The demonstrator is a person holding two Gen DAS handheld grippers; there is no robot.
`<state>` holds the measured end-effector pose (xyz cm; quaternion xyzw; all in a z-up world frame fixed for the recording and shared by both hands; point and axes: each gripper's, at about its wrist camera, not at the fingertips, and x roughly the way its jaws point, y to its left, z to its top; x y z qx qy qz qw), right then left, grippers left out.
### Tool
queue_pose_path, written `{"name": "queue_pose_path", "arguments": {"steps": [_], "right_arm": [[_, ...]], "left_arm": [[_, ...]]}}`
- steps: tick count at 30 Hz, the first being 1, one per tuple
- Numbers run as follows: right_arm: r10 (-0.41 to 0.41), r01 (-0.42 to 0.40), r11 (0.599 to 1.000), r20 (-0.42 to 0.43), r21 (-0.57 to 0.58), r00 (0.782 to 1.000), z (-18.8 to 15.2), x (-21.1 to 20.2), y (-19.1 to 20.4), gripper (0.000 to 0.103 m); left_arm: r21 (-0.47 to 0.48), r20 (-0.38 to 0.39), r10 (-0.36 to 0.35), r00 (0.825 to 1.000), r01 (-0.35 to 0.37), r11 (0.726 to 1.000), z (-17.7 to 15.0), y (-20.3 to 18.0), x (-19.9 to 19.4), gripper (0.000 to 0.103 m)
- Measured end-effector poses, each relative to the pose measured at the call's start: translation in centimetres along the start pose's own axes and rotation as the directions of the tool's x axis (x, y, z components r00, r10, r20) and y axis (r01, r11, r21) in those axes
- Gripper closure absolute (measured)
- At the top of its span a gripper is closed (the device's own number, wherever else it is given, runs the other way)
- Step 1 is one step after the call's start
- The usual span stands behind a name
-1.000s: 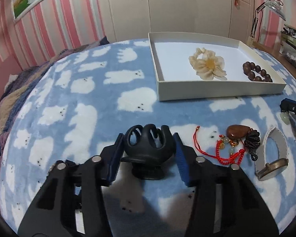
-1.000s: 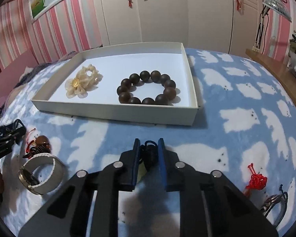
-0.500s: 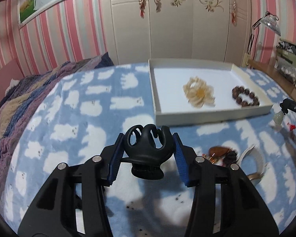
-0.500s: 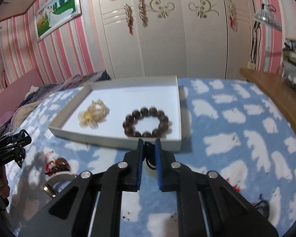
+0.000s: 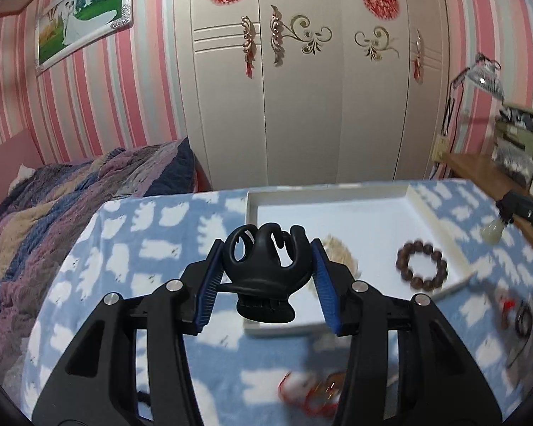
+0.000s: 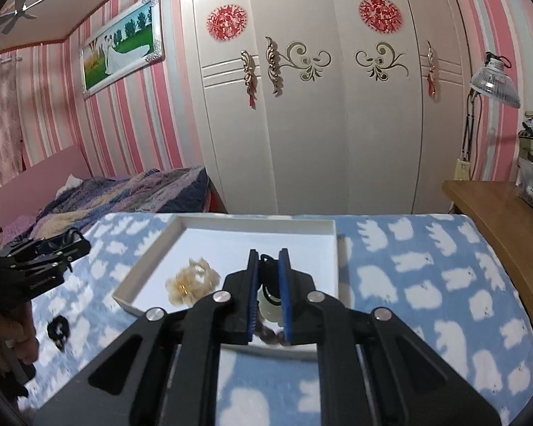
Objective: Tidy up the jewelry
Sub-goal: 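Place the claw clip and jade pendant into the tray, opening both tools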
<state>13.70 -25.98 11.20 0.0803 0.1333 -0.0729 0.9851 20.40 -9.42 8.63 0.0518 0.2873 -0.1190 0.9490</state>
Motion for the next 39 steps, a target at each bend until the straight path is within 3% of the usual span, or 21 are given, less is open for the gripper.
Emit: {"name": "queue_pose_path", "arguments": {"steps": [7, 16, 24, 39], "right_arm": [[0.047, -0.048, 0.999, -0.07, -0.009, 0.996, -0.8, 4.3, 1.8, 0.092], [0.047, -0.052, 0.998, -0.157, -0.03, 0.987, -3.7, 8.2, 2.5, 0.092], [0.0, -0.004, 1.0, -0.171, -0.02, 0.985, -4.4, 9.4, 1.4, 0.092], [-0.053, 0.058, 0.998, -0.208, 0.017, 0.977, -5.0, 10.7, -1.2, 0.092]], "left_arm": [[-0.01, -0.029, -0.005, 1.0, 0.005, 1.0, 0.5, -1.2, 4.0, 0.055], [0.01, -0.116, -0.005, 0.993, 0.006, 1.0, -2.8, -2.1, 9.8, 0.055], [-0.021, -0.16, -0.009, 0.987, 0.005, 1.0, -3.8, -0.9, 11.7, 0.055], [0.01, -0.19, 0.004, 0.982, -0.002, 1.0, -4.5, -1.5, 13.1, 0.055]]}}
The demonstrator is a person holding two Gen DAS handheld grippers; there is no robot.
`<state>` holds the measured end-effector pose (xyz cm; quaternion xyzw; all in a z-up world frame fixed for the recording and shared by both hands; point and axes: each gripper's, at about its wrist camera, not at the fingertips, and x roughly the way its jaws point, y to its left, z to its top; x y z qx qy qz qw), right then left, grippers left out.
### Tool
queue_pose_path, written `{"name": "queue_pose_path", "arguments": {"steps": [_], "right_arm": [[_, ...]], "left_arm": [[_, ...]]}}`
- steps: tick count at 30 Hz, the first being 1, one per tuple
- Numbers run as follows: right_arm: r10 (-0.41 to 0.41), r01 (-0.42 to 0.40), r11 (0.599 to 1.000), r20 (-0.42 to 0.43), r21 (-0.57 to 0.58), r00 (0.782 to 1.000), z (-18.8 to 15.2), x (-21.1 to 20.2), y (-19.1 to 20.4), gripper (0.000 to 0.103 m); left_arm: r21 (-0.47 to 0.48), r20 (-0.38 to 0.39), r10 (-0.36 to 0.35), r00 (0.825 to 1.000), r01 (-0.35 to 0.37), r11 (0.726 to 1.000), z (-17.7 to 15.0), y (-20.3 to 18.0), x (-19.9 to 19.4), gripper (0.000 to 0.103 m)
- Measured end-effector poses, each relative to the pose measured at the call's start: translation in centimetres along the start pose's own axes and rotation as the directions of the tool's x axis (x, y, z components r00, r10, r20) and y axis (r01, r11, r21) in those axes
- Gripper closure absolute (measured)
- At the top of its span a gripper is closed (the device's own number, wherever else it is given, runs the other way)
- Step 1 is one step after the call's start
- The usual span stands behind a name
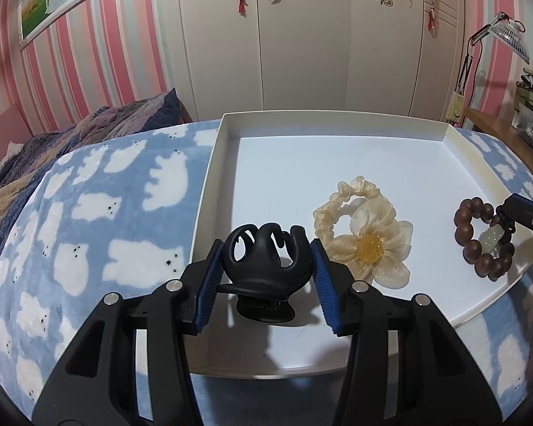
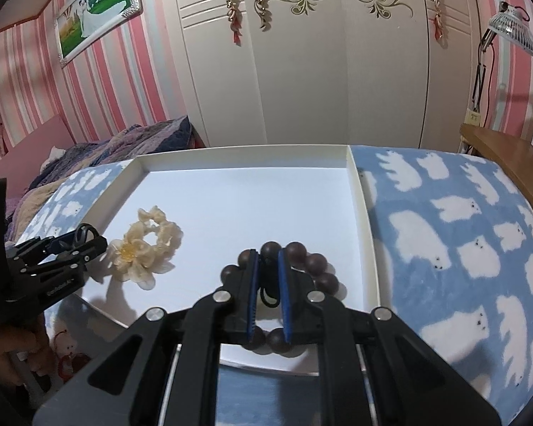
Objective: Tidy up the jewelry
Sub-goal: 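Place the claw clip and jade pendant into the tray, opening both tools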
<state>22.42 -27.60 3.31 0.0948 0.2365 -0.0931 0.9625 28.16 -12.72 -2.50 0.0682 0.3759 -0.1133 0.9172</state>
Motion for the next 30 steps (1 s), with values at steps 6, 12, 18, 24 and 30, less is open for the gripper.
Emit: {"name": "queue_pose_path", "arguments": {"steps": [6, 12, 18, 24, 30], "right_arm": [[-0.022, 0.022, 1.0, -0.002, 0.0, 1.0, -0.1, 0.3, -0.4, 0.092], [-0.05, 0.051, 0.999, -0.027, 0.018, 0.998, -0.4, 0.9, -1.3, 0.088], [-0.051, 0.052, 0.998, -0.029, 0.028, 0.998, -0.3, 0.7, -1.7, 0.085], [-0.05, 0.049, 0.998, 0.013, 0.042, 0.999, -0.1, -0.3, -1.9, 0.054], [-0.057, 0.055, 0.997, 0.036, 0.051, 0.998, 0.0, -1.2, -2.3, 0.045]], "left_arm": [[0.003, -0.012, -0.004, 1.0, 0.004, 1.0, 0.2, -0.4, 0.8, 0.055], [0.007, -0.015, -0.011, 1.0, 0.011, 1.0, 0.3, -0.3, 1.1, 0.053], [0.01, -0.009, -0.024, 1.0, 0.024, 1.0, 0.4, -0.6, 0.8, 0.044], [0.006, 0.022, -0.043, 0.999, 0.043, 0.999, 1.0, -1.0, -0.4, 0.032], [0.009, 0.056, -0.044, 0.997, 0.043, 0.999, 1.7, -1.7, -1.8, 0.023]]}}
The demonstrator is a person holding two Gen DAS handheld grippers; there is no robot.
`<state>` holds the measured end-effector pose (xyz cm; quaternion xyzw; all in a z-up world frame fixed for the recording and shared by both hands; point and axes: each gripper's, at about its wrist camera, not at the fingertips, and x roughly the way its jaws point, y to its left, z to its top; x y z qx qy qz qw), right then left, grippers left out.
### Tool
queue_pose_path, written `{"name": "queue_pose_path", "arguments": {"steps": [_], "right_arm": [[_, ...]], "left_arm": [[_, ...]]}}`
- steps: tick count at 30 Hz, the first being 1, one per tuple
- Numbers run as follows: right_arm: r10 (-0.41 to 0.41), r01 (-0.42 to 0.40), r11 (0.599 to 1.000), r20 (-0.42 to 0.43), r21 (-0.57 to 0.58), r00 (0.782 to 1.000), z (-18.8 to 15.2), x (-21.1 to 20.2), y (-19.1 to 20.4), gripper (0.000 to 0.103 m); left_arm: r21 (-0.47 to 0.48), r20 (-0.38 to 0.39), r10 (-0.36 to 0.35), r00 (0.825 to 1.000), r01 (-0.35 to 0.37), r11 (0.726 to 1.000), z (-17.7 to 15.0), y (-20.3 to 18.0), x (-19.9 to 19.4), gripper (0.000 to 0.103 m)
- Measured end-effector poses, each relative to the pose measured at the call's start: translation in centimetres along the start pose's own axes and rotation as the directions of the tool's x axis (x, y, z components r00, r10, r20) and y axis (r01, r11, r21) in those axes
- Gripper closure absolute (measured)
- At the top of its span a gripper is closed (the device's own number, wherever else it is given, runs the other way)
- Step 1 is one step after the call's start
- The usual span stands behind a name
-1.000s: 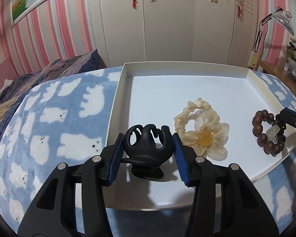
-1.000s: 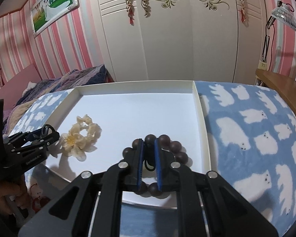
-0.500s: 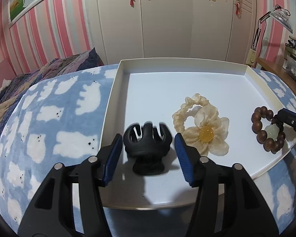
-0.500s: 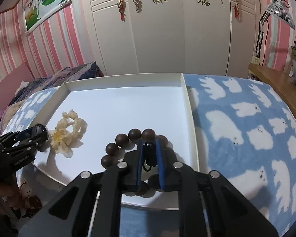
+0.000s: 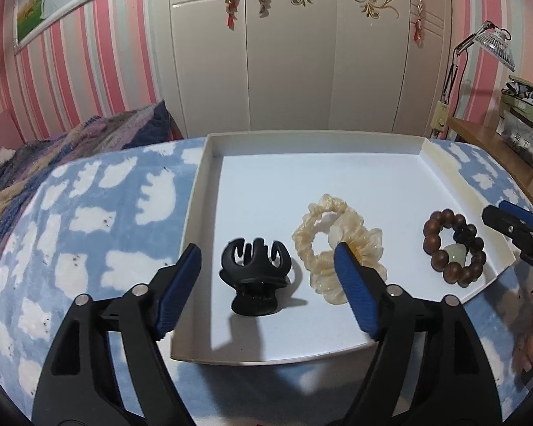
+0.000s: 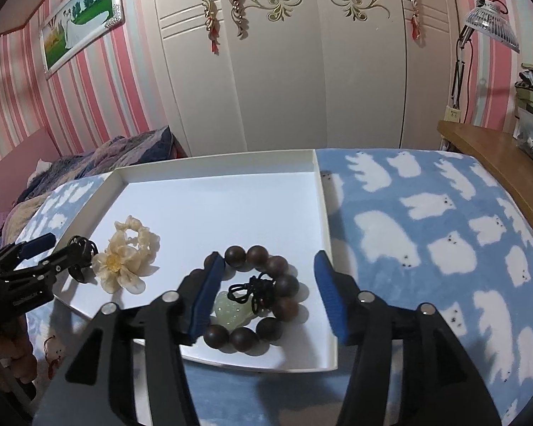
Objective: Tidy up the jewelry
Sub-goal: 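Place the claw clip and jade pendant into the tray, opening both tools, then withdraw both tools from the tray back toward the remaining jewelry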
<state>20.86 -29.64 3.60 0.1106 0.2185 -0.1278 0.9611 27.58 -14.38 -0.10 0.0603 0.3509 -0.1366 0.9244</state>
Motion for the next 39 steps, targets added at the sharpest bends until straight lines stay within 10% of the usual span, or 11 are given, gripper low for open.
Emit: {"name": "queue_pose_path", "arguments": {"steps": [28, 39], "right_arm": [[0.003, -0.006, 1.0, 0.128, 0.024, 0.992, 2.8, -6.2, -1.4, 0.032], [-0.048, 0.048, 0.999, 0.163, 0.003, 0.985, 0.5, -10.4, -2.8, 0.032]], "left_arm": [[-0.029, 0.164, 0.029, 0.986, -0.025, 0.999, 3.2, 2.4, -8.8, 0.016], [-0.035, 0.181, 0.123, 0.976, -0.119, 0.992, -0.4, 7.2, -13.0, 0.016]]}}
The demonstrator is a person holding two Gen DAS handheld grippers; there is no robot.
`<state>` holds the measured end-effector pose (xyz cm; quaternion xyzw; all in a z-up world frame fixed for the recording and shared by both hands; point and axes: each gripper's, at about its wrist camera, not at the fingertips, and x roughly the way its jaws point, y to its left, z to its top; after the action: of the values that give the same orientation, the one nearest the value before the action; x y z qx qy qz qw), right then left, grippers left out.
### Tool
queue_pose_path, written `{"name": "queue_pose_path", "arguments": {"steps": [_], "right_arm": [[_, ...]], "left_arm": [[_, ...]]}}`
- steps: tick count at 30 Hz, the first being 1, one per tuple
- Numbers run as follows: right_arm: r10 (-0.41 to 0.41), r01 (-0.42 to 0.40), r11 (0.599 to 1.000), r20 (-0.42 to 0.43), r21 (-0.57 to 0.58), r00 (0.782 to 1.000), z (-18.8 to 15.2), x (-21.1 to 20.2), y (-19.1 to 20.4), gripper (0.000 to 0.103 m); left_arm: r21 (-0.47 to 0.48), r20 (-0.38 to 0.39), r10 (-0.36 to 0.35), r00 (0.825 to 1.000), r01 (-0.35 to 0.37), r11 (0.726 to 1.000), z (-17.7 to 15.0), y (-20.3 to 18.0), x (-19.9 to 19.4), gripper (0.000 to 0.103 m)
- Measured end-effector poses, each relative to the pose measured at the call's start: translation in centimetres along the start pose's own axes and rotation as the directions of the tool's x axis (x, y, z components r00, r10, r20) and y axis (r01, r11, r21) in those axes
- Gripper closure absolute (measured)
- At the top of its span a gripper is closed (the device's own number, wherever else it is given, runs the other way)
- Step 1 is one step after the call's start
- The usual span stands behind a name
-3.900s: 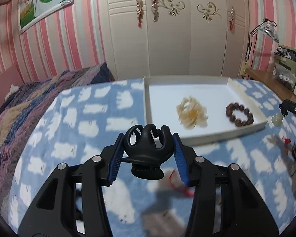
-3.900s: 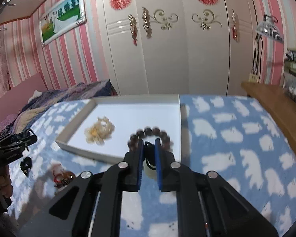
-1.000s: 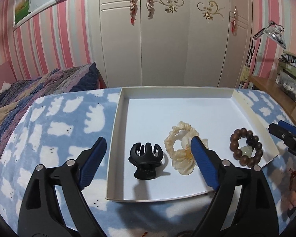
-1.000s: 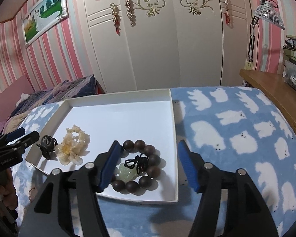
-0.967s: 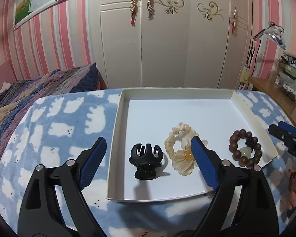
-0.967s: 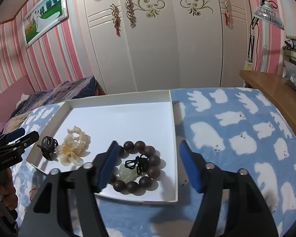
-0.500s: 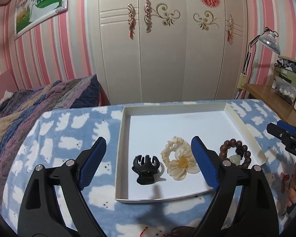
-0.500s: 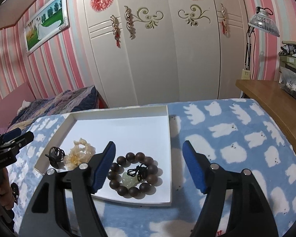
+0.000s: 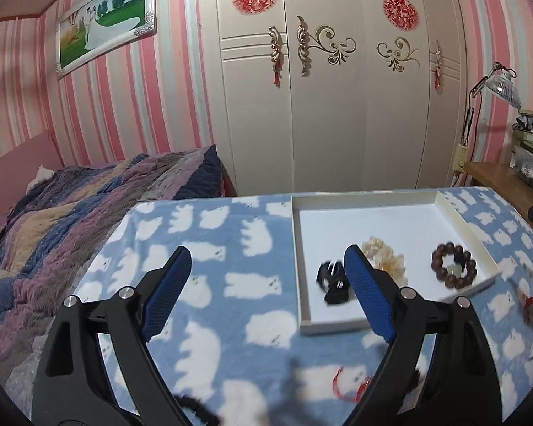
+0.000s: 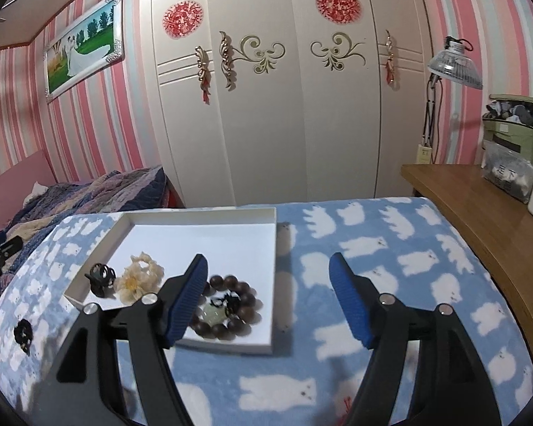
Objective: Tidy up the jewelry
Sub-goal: 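Withdraw both tools from the tray back toward the remaining jewelry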
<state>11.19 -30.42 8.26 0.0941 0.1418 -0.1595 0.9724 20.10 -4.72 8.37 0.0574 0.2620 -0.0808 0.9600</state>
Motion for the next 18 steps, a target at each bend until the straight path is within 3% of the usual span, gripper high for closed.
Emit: {"name": "queue_pose_path", "arguments": {"steps": [9, 15, 18], "right_arm": [[0.019, -0.02, 0.999, -0.036, -0.027, 0.999, -2.6, 0.8, 0.7, 0.025], [0.057, -0.06, 0.997, -0.071, -0.045, 0.996, -4.2, 2.1, 1.3, 0.025], [0.06, -0.063, 0.997, -0.061, -0.043, 0.996, -4.2, 1.7, 1.2, 0.025]], "left_arm": [[-0.001, 0.002, 0.014, 1.0, -0.014, 1.0, -3.6, 1.3, 0.0, 0.015], [-0.001, -0.044, 0.016, 0.999, -0.017, 1.0, -5.1, 1.9, 1.7, 0.015], [-0.026, -0.086, -0.023, 0.996, 0.021, 0.999, -5.8, 2.1, 2.2, 0.015]]}}
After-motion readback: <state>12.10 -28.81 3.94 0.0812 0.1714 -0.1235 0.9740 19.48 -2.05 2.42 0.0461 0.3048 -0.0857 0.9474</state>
